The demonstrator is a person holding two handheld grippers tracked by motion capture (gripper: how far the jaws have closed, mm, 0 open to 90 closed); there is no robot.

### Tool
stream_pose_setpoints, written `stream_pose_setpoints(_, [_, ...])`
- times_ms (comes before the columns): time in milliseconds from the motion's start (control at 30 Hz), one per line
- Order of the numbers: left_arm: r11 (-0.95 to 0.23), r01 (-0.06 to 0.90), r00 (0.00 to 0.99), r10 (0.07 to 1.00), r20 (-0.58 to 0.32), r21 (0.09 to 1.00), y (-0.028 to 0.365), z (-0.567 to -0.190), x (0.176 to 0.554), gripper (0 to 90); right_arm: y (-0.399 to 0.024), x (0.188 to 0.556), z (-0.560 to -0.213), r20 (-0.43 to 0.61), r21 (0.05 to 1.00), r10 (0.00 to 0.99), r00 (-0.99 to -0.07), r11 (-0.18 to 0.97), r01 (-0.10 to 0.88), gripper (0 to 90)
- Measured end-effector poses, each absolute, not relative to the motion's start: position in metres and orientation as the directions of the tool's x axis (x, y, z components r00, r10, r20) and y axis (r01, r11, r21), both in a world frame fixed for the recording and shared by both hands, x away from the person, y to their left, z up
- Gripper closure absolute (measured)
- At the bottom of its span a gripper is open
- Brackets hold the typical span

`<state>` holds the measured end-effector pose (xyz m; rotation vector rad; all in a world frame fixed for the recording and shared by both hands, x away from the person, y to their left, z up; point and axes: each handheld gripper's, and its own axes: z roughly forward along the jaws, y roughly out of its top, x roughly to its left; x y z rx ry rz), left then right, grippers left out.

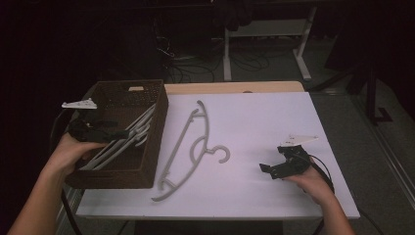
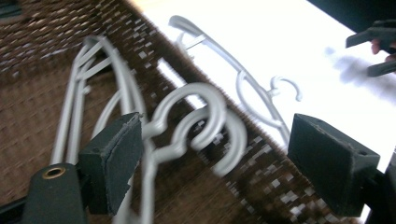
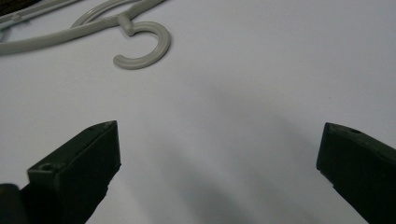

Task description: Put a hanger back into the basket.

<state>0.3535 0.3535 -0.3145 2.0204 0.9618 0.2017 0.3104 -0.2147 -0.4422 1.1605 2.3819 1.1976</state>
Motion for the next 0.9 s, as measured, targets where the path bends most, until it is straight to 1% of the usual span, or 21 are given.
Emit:
stream_pose_setpoints(300, [-0.350, 0.509, 0.725, 0.666, -0.173, 0.787, 0.294, -0.305, 0.352, 17.2, -0.215, 0.310, -0.441, 0.139, 0.761, 0.740, -0.658, 0.345, 0.549, 0.0])
stream_pose_setpoints(600, [-0.358, 0.492, 0.738, 0.656, -0.162, 0.794, 0.240, -0.309, 0.354, 19.2, -0.215, 0.311, -0.441, 0.141, 0.765, 0.737, -0.661, 0.343, 0.546, 0.0])
stream_pose_setpoints(733, [-0.369, 0.488, 0.741, 0.654, -0.152, 0.791, 0.215, -0.314, 0.355, 24.4, -0.216, 0.311, -0.440, 0.142, 0.768, 0.738, -0.660, 0.339, 0.544, 0.0])
stream_pose_setpoints(800, [-0.375, 0.485, 0.744, 0.651, -0.148, 0.790, 0.204, -0.317, 0.356, 31.8, -0.216, 0.311, -0.441, 0.143, 0.767, 0.736, -0.661, 0.340, 0.544, 0.0])
stream_pose_setpoints(867, [-0.377, 0.487, 0.742, 0.654, -0.146, 0.788, 0.195, -0.321, 0.357, 35.1, -0.216, 0.311, -0.441, 0.143, 0.767, 0.735, -0.662, 0.341, 0.543, 0.0])
stream_pose_setpoints(900, [-0.375, 0.489, 0.742, 0.653, -0.150, 0.787, 0.190, -0.323, 0.357, 39.9, -0.215, 0.310, -0.441, 0.143, 0.767, 0.735, -0.663, 0.341, 0.543, 0.0])
